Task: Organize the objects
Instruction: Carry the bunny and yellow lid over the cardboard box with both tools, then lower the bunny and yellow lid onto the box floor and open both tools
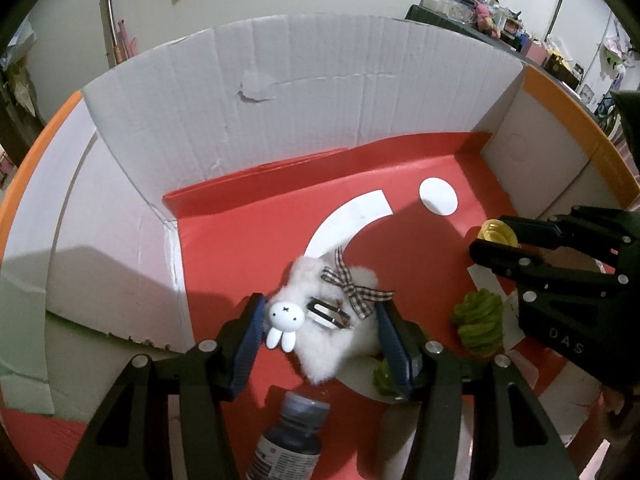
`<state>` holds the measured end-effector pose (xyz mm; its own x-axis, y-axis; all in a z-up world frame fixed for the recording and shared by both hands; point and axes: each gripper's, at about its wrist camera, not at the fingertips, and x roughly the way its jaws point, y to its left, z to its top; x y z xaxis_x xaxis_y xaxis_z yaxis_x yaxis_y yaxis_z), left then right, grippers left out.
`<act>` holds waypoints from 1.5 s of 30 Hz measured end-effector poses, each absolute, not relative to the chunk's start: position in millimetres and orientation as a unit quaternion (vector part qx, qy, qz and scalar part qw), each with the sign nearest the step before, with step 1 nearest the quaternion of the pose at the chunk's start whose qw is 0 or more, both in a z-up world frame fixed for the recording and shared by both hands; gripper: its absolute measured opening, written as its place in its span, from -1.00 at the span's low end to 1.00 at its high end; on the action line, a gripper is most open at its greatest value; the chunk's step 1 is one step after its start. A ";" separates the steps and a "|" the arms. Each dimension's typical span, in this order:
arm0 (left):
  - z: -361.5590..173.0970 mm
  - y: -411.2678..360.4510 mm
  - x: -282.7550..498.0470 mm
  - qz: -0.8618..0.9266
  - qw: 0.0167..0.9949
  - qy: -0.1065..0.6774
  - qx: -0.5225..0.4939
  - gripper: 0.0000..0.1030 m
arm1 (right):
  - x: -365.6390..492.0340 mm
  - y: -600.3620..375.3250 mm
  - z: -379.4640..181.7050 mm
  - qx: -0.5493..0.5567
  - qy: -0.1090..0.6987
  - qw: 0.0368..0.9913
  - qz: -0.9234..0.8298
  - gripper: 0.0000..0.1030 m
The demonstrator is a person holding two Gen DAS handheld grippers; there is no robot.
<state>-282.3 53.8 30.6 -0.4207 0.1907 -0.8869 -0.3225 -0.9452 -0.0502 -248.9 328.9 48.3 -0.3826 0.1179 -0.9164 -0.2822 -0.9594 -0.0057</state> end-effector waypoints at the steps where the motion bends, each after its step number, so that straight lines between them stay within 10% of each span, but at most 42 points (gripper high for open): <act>1: 31.1 54.6 -283.5 0.840 0.153 0.064 -0.516 0.13 | -249.0 328.7 48.4 -0.542 0.075 0.121 0.828 -0.43; 45: 81.6 41.5 -247.8 0.879 0.153 0.046 -0.450 0.41 | -204.7 288.9 92.4 -0.480 0.099 0.123 0.863 -0.38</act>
<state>-247.8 41.5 81.6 -0.5484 0.2277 -0.8046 -0.3105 -0.9489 -0.0569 -204.7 288.9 92.4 -0.5095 0.1167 -0.8525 -0.3070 -0.9502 0.0534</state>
